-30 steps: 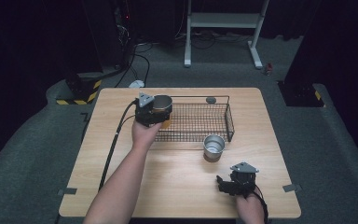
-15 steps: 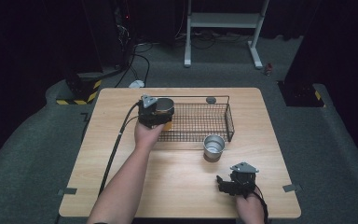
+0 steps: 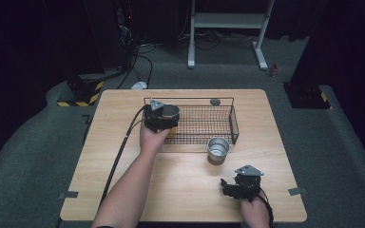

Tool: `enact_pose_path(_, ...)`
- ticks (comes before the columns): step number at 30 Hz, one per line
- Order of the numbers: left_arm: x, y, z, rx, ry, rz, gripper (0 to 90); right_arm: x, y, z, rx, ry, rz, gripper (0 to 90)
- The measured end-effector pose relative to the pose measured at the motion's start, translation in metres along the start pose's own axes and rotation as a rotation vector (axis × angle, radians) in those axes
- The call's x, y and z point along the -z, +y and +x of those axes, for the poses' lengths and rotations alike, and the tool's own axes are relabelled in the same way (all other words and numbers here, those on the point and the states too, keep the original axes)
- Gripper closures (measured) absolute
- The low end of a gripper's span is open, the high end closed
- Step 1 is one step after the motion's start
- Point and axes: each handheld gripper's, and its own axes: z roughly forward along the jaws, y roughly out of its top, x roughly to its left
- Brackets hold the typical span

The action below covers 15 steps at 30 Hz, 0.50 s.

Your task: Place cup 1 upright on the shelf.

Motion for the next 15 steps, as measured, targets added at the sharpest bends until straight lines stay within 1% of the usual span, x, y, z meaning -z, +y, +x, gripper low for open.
enact_pose_path(5,-0.003,-0.0027,-0.0001,-0.023,0.012,0.041,12.9,0.0001,-0.0001,-0.0001,0.003,0.0,-0.001,8.9)
enact_pose_path(6,-0.0033,-0.003,-0.0004,-0.019,0.011,0.046,12.9,0.0001,-0.0001,-0.0001,0.003,0.0,-0.001,8.9)
enact_pose_path(7,-0.0035,-0.0033,-0.0001,-0.027,0.014,0.051,12.9,0.0001,-0.0001,-0.0001,0.003,0.0,-0.001,8.9)
enact_pose_path(10,-0.0035,-0.0037,-0.0003,-0.018,0.011,0.06,12.9,0.0001,-0.0001,-0.0001,0.003,0.0,-0.001,8.9)
enact_pose_path(12,-0.0032,-0.0035,-0.0001,-0.023,0.012,0.062,12.9,0.0001,-0.0001,-0.0001,0.003,0.0,-0.001,8.9)
enact_pose_path(15,-0.0033,-0.0038,-0.0001,-0.017,0.01,0.073,12.9,0.0,0.0,0.0001,0.001,0.0,-0.002,8.9)
